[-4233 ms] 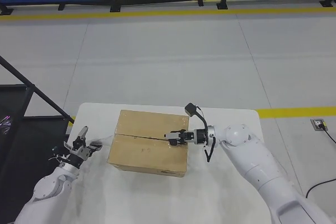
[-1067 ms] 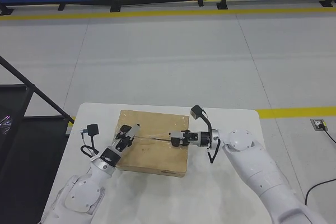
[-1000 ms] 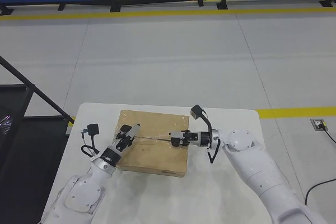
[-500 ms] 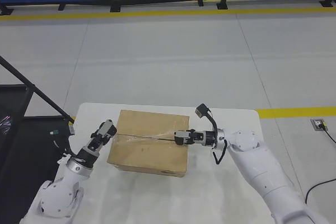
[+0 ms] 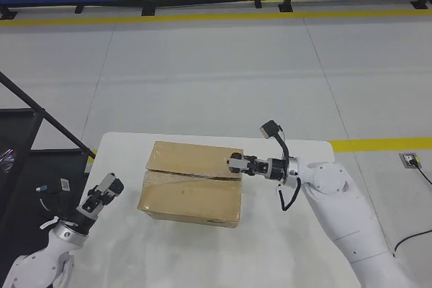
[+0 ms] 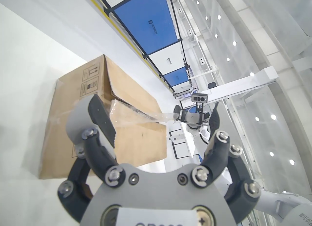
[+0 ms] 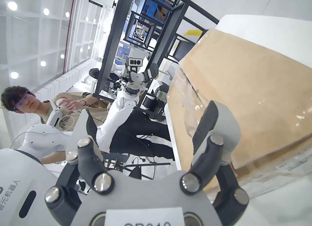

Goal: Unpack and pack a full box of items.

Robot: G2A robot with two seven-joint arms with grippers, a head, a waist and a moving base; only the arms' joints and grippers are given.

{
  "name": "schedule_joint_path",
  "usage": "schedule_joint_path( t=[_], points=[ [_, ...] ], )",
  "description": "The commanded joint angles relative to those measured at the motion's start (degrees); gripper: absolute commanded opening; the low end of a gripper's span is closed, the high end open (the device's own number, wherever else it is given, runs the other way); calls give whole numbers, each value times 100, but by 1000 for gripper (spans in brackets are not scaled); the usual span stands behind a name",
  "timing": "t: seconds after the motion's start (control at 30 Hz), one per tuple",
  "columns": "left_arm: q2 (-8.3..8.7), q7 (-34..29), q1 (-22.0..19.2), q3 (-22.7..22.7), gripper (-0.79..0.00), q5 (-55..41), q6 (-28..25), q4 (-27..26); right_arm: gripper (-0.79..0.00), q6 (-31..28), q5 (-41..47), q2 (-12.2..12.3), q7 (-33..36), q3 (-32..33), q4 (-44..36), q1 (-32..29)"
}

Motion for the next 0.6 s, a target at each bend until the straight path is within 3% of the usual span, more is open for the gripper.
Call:
schedule_joint_path(
  t=[0.0,0.33,0.47,0.57],
  points=[
    [-10,34,-33,89,0,68,-8,25,0,39,-99,12,-255,35,-339,-105],
    [-38,51,-76,253,0,105,-58,97,0,385,-294,28,-306,-112,-909,-248],
    [-45,39,-85,287,0,90,-77,119,0,811,-108,-71,262,-557,-470,165],
    [-50,47,-63,307,0,120,-98,103,0,924,-26,-207,230,-922,58,515]
  ],
)
